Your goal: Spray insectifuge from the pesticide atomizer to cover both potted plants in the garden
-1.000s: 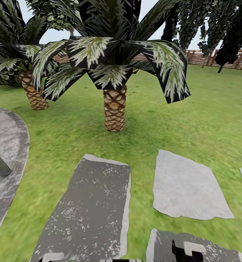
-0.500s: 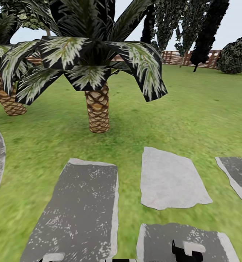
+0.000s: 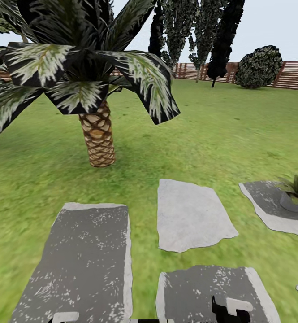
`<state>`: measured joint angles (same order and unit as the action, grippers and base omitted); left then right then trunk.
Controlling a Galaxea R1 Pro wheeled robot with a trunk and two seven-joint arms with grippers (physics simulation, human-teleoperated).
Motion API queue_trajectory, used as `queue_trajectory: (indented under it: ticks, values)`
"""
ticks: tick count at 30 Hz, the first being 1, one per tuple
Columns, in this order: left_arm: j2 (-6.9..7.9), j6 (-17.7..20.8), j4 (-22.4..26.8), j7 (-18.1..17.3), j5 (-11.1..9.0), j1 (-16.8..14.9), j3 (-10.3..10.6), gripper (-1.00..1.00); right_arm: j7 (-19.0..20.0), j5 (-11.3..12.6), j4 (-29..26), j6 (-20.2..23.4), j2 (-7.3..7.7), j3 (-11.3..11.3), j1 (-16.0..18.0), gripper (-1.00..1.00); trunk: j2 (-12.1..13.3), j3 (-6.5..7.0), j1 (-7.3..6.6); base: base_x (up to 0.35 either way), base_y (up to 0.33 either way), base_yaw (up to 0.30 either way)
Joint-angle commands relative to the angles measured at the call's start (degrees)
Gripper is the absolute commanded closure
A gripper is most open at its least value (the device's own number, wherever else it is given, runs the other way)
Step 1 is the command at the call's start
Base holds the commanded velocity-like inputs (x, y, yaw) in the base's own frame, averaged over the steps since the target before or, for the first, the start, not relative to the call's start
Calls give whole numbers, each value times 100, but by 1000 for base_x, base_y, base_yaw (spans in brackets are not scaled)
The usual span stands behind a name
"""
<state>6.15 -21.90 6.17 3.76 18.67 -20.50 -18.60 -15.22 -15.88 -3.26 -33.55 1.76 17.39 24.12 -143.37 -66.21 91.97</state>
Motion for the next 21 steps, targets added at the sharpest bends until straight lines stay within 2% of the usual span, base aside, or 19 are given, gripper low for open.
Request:
queue_trajectory:
  ticks: [1,7,21]
  values:
    - [0,-21,-9,46,66,-2,-20,100,-34,-61,9,-11,-1,27,5,-100,-2,-4,-1,0,0,-300]
    - [-8,-16,-2,46,74,0,-12,100,-34,-61,9,-11,-1,27,5,-100,-2,-4,-1,64,-31,-300]
    - [-8,-16,-2,46,76,1,-12,100,-44,-50,4,-11,-9,36,5,-100,-2,-4,-1,225,-166,-300]
